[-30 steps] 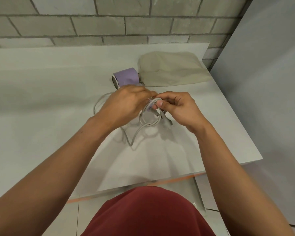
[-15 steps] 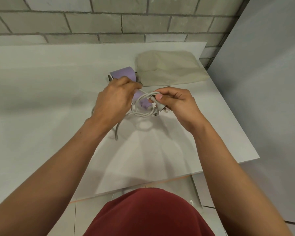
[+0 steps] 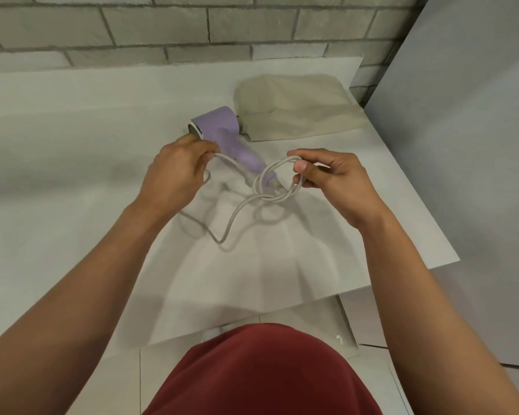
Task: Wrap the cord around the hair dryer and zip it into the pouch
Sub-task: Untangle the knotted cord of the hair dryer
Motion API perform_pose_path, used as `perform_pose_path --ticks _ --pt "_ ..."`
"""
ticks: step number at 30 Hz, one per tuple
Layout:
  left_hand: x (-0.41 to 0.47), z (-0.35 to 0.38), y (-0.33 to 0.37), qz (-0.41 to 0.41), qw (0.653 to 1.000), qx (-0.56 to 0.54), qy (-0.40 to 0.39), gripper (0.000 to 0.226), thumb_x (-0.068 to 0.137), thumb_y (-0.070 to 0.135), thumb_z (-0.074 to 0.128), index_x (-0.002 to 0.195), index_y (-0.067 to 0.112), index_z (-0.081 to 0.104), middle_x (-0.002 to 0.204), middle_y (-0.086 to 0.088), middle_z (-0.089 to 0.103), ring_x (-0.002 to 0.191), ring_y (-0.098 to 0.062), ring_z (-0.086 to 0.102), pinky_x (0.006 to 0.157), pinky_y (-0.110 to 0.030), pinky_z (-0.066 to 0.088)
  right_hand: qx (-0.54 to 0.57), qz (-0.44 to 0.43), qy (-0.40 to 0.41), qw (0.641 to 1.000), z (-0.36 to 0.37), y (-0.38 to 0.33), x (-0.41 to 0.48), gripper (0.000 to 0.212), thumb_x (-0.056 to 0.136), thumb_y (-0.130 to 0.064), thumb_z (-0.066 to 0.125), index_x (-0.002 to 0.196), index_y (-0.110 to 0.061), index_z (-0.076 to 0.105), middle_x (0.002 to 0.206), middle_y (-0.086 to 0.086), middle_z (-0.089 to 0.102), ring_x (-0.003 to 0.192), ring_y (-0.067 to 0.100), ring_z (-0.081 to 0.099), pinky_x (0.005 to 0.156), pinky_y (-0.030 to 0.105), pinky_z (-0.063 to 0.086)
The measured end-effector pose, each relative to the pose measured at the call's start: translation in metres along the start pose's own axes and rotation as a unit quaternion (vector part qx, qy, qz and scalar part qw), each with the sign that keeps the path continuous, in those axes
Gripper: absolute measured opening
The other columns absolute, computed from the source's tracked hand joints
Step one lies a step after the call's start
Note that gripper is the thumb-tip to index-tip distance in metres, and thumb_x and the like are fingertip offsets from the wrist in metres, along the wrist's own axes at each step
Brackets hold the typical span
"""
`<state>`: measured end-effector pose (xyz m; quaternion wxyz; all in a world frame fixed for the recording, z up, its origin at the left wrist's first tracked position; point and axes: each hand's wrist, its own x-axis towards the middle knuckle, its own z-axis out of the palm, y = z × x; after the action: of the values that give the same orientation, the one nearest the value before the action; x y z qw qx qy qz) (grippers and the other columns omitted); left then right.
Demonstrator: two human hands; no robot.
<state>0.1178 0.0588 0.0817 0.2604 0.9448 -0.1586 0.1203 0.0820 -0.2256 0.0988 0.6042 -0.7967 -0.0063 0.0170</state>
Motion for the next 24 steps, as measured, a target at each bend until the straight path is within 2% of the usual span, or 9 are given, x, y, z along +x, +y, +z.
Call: perform_pose_path --ticks 3,7,10,13,16,18,19,21,24 --pt "-0.007 0.006 -0.014 -0.024 0.998 0.012 -0.050 0.025 0.104 0.018 0.053 0.118 0.021 0.073 0.112 -0.005 0.067 0.102 -0.034 0.065 0.085 -0.052 0.054 -0.019 -0.021 0.020 0.999 0.003 0.000 -0.001 0.022 0.099 -0.013 0.071 0.119 -0.018 0.078 0.098 0.008 0.077 0.087 0.025 0.074 0.090 0.040 0.062" --pt "-0.017 0.017 -0.034 -0.031 0.992 0.014 -0.121 0.025 0.104 0.015 0.054 0.115 0.021 0.075 0.106 -0.005 0.068 0.100 -0.033 0.064 0.085 -0.052 0.054 -0.051 -0.038 0.025 0.998 0.013 0.004 -0.004 0.022 0.099 -0.013 0.070 0.119 -0.019 0.078 0.099 -0.007 0.077 0.088 0.026 0.073 0.086 0.040 0.061" --pt "-0.025 0.025 -0.046 -0.043 0.987 0.005 -0.158 0.025 0.104 0.016 0.054 0.113 0.022 0.076 0.110 -0.002 0.071 0.106 -0.028 0.064 0.090 -0.046 0.053 -0.074 -0.045 0.037 0.996 0.019 0.007 -0.006 0.022 0.100 -0.013 0.070 0.120 -0.019 0.077 0.103 -0.006 0.077 0.086 0.026 0.071 0.086 0.042 0.061" --pt "-0.032 0.038 -0.049 -0.065 0.986 -0.020 -0.155 0.024 0.103 0.017 0.057 0.118 0.018 0.076 0.114 -0.003 0.076 0.107 -0.026 0.067 0.095 -0.038 0.051 -0.081 -0.049 0.056 0.994 0.026 0.009 -0.008 0.022 0.099 -0.014 0.071 0.120 -0.017 0.076 0.098 -0.001 0.076 0.083 0.024 0.072 0.084 0.045 0.061" --pt "-0.029 0.048 -0.048 -0.091 0.982 -0.035 -0.160 0.029 0.105 0.031 0.056 0.128 0.022 0.070 0.113 -0.006 0.076 0.109 -0.032 0.067 0.093 -0.042 0.053 -0.078 -0.047 0.087 0.992 0.034 0.012 -0.009 0.019 0.098 -0.014 0.072 0.117 -0.015 0.075 0.095 0.000 0.076 0.080 0.020 0.073 0.082 0.042 0.062" --pt "-0.027 0.051 -0.043 -0.092 0.977 -0.049 -0.184 0.038 0.107 0.042 0.047 0.135 0.022 0.063 0.119 -0.006 0.075 0.114 -0.034 0.064 0.094 -0.042 0.052 -0.071 -0.039 0.113 0.990 0.038 0.015 -0.010 0.016 0.097 -0.013 0.073 0.113 -0.013 0.074 0.092 -0.001 0.076 0.080 0.022 0.073 0.080 0.040 0.062" --pt "-0.026 0.051 -0.040 -0.080 0.979 -0.055 -0.178 0.043 0.108 0.046 0.043 0.139 0.021 0.060 0.126 -0.007 0.072 0.118 -0.033 0.063 0.097 -0.042 0.050 -0.067 -0.036 0.122 0.990 0.041 0.016 -0.010 0.015 0.097 -0.013 0.073 0.111 -0.012 0.074 0.091 -0.001 0.076 0.080 0.025 0.073 0.079 0.040 0.062" --pt "-0.027 0.041 -0.030 -0.036 0.991 -0.080 -0.098 0.047 0.109 0.048 0.039 0.141 0.020 0.057 0.138 -0.005 0.064 0.125 -0.030 0.058 0.102 -0.039 0.046 -0.070 -0.031 0.132 0.988 0.044 0.018 -0.011 0.013 0.096 -0.012 0.074 0.109 -0.011 0.075 0.091 -0.001 0.076 0.081 0.026 0.073 0.077 0.035 0.062" --pt "-0.033 0.012 -0.004 0.072 0.983 -0.166 0.020 0.042 0.106 0.045 0.049 0.130 0.015 0.065 0.130 -0.003 0.063 0.118 -0.021 0.059 0.098 -0.030 0.047 -0.095 -0.024 0.136 0.986 0.051 0.020 -0.013 0.012 0.096 -0.013 0.074 0.107 -0.012 0.077 0.092 -0.003 0.077 0.082 0.018 0.074 0.074 0.028 0.060"
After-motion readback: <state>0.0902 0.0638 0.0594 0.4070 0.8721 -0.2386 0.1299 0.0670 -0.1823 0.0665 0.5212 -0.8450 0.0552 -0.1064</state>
